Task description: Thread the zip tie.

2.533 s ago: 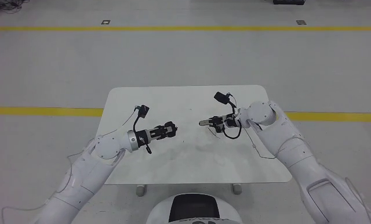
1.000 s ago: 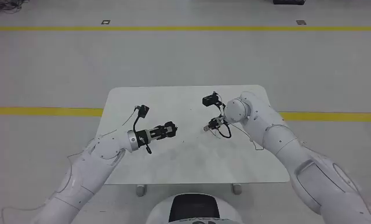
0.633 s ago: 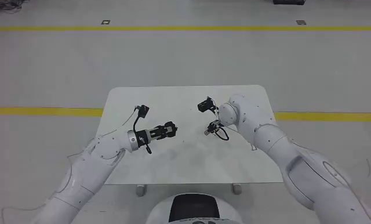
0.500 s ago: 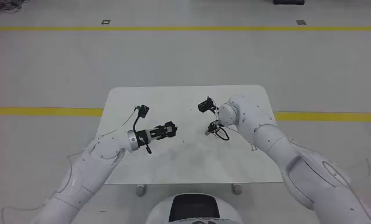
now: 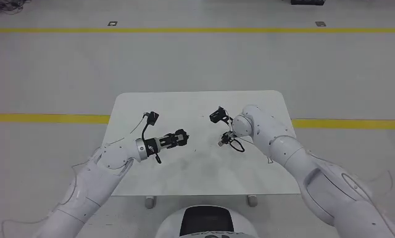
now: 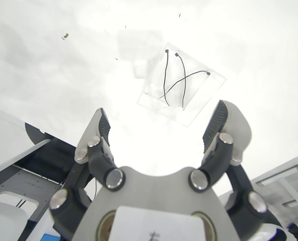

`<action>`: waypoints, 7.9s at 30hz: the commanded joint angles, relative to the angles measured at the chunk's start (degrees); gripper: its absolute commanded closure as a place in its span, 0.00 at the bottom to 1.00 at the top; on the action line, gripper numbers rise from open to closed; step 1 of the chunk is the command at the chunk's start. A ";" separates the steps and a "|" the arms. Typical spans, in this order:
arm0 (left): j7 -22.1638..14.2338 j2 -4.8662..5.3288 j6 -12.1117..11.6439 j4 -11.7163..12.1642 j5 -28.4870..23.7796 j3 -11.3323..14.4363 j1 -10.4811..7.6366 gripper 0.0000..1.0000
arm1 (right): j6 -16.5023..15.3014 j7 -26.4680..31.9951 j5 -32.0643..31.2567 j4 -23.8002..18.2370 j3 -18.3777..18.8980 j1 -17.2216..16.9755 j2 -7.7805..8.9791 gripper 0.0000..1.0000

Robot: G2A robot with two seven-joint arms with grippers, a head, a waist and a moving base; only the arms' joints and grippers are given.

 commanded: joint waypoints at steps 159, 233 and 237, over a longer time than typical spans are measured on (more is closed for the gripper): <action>0.00 0.00 0.00 0.00 0.00 0.00 0.00 1.00 | -10.41 -18.71 -11.46 27.05 -0.39 0.76 -13.03 0.86; 0.00 0.00 0.00 0.00 0.00 0.00 0.00 1.00 | -10.80 -36.09 -4.31 -30.18 31.99 -27.63 6.53 1.00; 0.00 0.00 0.00 0.00 0.00 0.00 0.00 1.00 | -10.80 -43.25 0.93 -33.96 31.21 -30.91 9.00 1.00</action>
